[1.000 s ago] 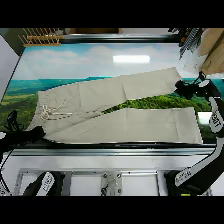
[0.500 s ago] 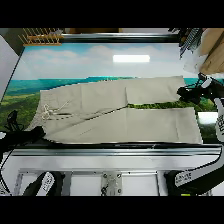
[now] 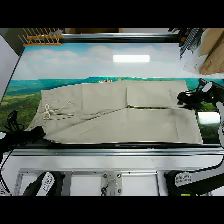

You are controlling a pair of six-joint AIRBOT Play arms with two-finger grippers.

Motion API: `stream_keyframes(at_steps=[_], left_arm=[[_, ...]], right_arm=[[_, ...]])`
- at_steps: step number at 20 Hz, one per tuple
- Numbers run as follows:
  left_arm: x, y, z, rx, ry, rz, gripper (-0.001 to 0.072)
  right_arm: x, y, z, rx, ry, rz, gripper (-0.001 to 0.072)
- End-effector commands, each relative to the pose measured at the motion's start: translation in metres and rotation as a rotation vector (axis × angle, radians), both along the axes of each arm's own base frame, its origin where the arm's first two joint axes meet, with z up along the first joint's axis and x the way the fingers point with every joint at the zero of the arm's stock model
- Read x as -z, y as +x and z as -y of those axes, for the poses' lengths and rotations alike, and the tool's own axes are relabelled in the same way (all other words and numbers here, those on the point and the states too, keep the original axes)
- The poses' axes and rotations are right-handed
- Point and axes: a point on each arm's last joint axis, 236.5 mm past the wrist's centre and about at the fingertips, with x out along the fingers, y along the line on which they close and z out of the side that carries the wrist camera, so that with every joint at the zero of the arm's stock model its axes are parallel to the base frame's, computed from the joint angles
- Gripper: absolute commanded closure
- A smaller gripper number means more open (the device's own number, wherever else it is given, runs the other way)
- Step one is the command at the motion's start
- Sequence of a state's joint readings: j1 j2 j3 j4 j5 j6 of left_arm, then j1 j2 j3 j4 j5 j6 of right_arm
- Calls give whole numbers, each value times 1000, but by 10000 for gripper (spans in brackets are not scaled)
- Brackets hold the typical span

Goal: Fold the clothes and pants, and hang the long-sleeved shirts on hangers.

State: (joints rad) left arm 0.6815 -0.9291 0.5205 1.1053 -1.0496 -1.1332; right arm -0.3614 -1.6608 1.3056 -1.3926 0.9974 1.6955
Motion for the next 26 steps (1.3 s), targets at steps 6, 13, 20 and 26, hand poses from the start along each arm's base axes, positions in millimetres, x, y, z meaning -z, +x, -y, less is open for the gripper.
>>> stream_keyframes(at_steps=[6,13,20,26], left_arm=[[0,-6,7,17,-27,-24,697],[0,-7,9,20,-36,-28,697],[0,-9,12,25,-45,-36,697],[0,-10,13,28,-49,-39,697]], right_arm=[[-74,-110,60,29,1,-78,124],[-5,-261,59,535,278,-53,123],[22,-230,39,559,352,122,127],[28,-205,32,467,282,128,128]])
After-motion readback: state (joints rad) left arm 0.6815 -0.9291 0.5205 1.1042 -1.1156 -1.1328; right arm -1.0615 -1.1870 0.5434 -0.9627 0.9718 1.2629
